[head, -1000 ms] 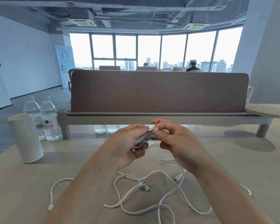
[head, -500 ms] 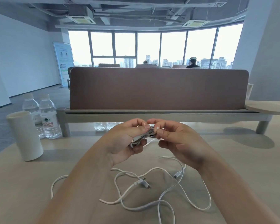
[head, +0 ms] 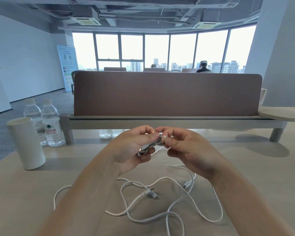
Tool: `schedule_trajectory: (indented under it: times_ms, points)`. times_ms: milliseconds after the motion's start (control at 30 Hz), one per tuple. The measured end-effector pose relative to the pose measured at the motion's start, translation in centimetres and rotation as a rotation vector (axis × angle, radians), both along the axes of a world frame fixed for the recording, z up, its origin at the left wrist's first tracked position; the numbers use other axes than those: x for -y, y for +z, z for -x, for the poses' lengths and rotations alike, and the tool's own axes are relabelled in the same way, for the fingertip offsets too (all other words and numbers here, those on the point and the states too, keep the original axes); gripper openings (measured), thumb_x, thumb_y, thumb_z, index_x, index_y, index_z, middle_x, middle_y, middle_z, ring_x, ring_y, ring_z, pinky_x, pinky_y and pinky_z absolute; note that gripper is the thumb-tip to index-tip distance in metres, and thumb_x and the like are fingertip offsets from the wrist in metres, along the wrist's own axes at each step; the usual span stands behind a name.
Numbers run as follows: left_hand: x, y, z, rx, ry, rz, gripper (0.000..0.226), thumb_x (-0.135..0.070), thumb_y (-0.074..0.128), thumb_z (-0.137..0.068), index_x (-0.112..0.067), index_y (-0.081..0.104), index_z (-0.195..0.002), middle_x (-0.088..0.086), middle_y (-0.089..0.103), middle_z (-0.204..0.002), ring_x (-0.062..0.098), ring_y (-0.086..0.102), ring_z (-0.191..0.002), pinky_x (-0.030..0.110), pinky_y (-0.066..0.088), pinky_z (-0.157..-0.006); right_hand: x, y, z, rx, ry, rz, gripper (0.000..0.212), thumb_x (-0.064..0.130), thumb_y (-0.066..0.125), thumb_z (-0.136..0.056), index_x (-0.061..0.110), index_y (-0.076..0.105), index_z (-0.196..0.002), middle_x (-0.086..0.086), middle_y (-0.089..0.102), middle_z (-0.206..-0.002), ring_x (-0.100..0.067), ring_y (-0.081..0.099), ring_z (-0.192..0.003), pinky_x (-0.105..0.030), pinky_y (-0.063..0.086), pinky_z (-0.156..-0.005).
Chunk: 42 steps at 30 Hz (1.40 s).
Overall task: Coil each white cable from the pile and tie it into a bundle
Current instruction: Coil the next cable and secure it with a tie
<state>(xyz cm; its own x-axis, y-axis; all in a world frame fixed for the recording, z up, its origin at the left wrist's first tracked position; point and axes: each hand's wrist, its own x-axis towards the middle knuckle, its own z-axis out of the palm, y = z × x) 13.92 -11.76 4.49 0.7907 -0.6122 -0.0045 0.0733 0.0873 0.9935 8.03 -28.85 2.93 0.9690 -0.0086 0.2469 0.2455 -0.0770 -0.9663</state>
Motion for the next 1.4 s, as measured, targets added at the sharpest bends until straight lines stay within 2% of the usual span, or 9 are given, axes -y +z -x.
schedule_trajectory:
  times_ms: [200,367,500,567,700,867,1133,1233,1400]
  points:
    - [0.1,-0.1,-0.1,0.016,0.013,-0.007,0.013,-0.016,0.067,-0.093,-0.017,0.059,-0.084,0.004,0.063,-0.09,0.02,0.047,-0.072,0.026,0.031,-0.059,0.0,0.0,-0.1,0.019,-0.048,0.098,0.031,0.008,0.062,-0.097,0.027,0.069,-0.073,0.015,0.068,-0.121,-0.011,0.059,-0.091,-0.033,0.041,-0.075]
    - [0.2,-0.2,-0.1,0.012,0.032,-0.009,0.014,-0.013,0.067,-0.093,-0.016,0.059,-0.083,0.002,0.063,-0.079,0.018,0.046,-0.068,0.024,0.032,-0.056,-0.3,0.2,-0.1,0.046,-0.153,0.241,0.01,0.009,0.064,-0.096,0.007,0.07,-0.089,0.018,0.068,-0.114,-0.012,0.051,-0.072,-0.027,0.042,-0.064]
    - [0.4,-0.4,-0.2,0.007,0.058,-0.011,0.017,-0.012,0.068,-0.092,-0.016,0.059,-0.078,0.005,0.059,-0.079,0.016,0.046,-0.06,0.02,0.033,-0.048,-0.9,0.3,-0.2,0.069,-0.222,0.363,0.01,0.017,0.065,-0.096,0.011,0.072,-0.093,0.02,0.065,-0.114,0.004,0.052,-0.057,-0.022,0.042,-0.066]
    - [0.4,-0.4,-0.2,-0.011,0.066,-0.001,0.018,-0.013,0.069,-0.092,-0.016,0.059,-0.077,0.004,0.061,-0.078,0.016,0.048,-0.061,0.02,0.034,-0.05,-1.0,0.3,-0.2,0.077,-0.22,0.348,0.01,0.015,0.063,-0.097,0.011,0.071,-0.092,0.02,0.066,-0.114,0.002,0.053,-0.059,-0.022,0.042,-0.067]
    - [0.1,-0.1,-0.3,-0.07,0.032,0.06,0.012,-0.016,0.068,-0.089,-0.014,0.059,-0.082,0.007,0.064,-0.08,0.018,0.049,-0.063,0.021,0.037,-0.051,-0.6,0.0,-0.2,0.086,-0.135,0.148,0.022,0.008,0.061,-0.097,0.017,0.069,-0.079,0.012,0.069,-0.116,-0.022,0.056,-0.078,-0.035,0.046,-0.069]
    - [-0.1,-0.1,-0.5,-0.071,0.004,0.06,0.01,-0.016,0.07,-0.085,-0.013,0.061,-0.082,0.009,0.062,-0.082,0.019,0.049,-0.064,0.022,0.037,-0.051,-0.3,-0.1,0.0,0.059,-0.015,-0.074,0.032,0.005,0.059,-0.097,0.023,0.072,-0.074,0.002,0.068,-0.125,-0.02,0.056,-0.086,-0.028,0.048,-0.067]
    - [-0.3,0.0,-0.4,-0.052,-0.016,0.05,0.017,-0.021,0.073,-0.071,-0.013,0.062,-0.081,0.007,0.063,-0.08,0.018,0.05,-0.063,0.021,0.039,-0.049,0.1,-0.3,-0.1,0.056,0.03,-0.069,0.025,0.003,0.061,-0.096,0.018,0.07,-0.08,0.002,0.067,-0.127,-0.02,0.055,-0.086,-0.028,0.048,-0.068]
    - [-0.3,0.1,-0.5,-0.053,-0.011,0.036,0.013,-0.018,0.072,-0.077,-0.012,0.062,-0.082,0.008,0.063,-0.082,0.018,0.049,-0.064,0.022,0.037,-0.051,0.1,-0.3,-0.1,0.055,0.036,-0.048,0.011,0.015,0.066,-0.089,0.02,0.071,-0.081,0.003,0.066,-0.128,-0.02,0.055,-0.087,-0.03,0.047,-0.07]
    - [-0.3,0.2,-0.6,-0.047,0.0,0.015,0.009,-0.012,0.065,-0.092,-0.012,0.062,-0.084,0.006,0.063,-0.08,0.017,0.05,-0.064,0.023,0.036,-0.054,0.2,-0.5,-0.3,0.061,0.054,-0.054,0.019,0.009,0.064,-0.093,0.021,0.071,-0.081,0.002,0.066,-0.128,-0.02,0.054,-0.086,-0.03,0.048,-0.071]
